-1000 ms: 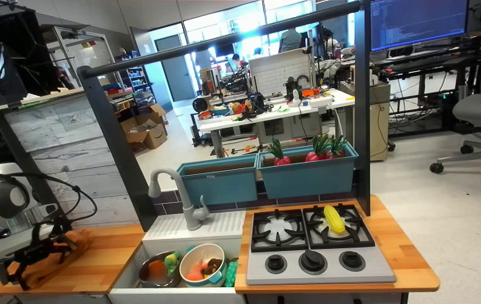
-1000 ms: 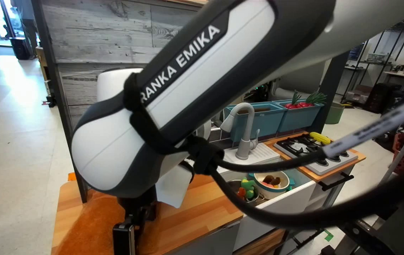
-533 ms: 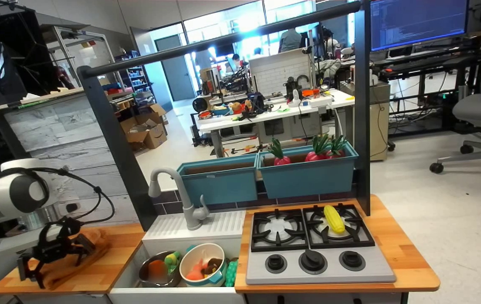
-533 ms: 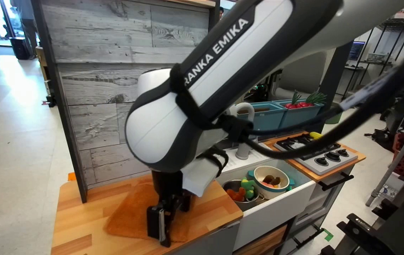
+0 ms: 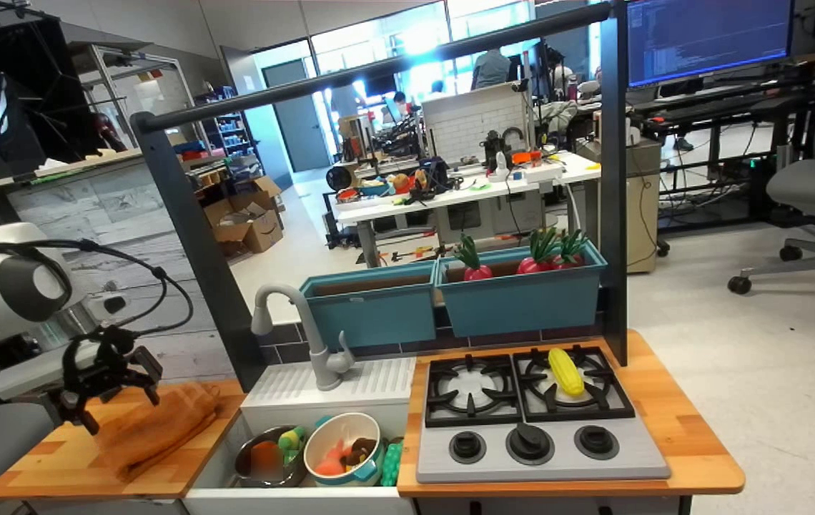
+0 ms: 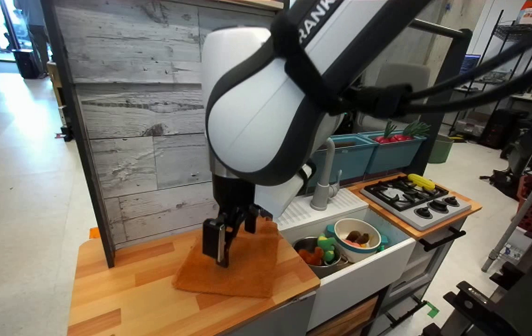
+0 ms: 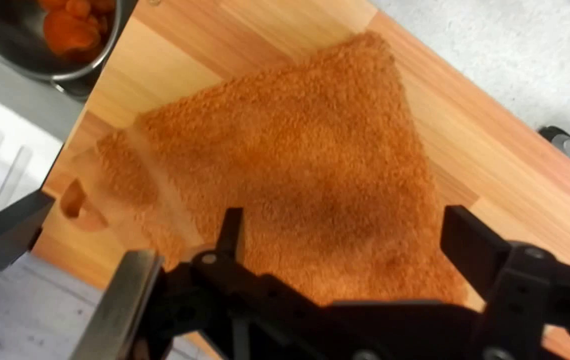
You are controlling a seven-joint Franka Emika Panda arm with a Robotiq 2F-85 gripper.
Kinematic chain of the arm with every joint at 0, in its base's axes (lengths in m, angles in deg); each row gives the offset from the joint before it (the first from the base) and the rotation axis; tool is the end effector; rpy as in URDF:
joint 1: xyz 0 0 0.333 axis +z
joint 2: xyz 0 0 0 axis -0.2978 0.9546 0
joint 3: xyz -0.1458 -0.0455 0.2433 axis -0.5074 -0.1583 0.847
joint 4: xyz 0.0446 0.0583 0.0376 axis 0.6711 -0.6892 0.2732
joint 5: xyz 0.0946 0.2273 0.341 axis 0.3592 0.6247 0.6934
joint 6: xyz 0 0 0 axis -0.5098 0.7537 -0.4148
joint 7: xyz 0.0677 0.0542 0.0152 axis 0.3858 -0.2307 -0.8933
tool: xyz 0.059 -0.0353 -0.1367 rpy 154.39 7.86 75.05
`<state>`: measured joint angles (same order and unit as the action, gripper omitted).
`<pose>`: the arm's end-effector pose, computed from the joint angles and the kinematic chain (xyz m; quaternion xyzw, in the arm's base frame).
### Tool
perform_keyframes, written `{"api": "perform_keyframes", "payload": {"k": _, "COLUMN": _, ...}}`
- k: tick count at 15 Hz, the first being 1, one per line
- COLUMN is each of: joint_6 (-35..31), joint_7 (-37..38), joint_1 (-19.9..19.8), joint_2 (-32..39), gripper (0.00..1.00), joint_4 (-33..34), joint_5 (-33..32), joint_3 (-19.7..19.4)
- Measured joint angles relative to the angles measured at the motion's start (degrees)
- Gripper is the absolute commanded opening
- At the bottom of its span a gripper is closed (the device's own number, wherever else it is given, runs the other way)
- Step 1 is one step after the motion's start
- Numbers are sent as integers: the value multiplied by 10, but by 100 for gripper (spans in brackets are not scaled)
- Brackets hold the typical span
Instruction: Pick up all the plush toys from the counter and on the stove and put them in the pots, then wipe the counter with the cloth
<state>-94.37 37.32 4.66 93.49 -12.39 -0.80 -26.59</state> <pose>0.6110 0.2973 -0.0490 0.9438 0.3288 0.0079 0.0330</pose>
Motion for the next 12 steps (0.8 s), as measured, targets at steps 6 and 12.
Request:
{"api": "perform_keyframes", "payload": {"k": 6, "joint_6": -27, "joint_7": 23, "joint_1": 17, "joint_2": -24, "gripper": 100, "joint_4": -30, "joint_5": -18, "joint_3": -24}}
{"api": "perform_keyframes", "payload": {"k": 12, "joint_6": -27, "joint_7": -11, "joint_1": -2, "joint_2": 26, "gripper": 100, "joint_4": 15, "joint_5": -18, "joint_3": -26}}
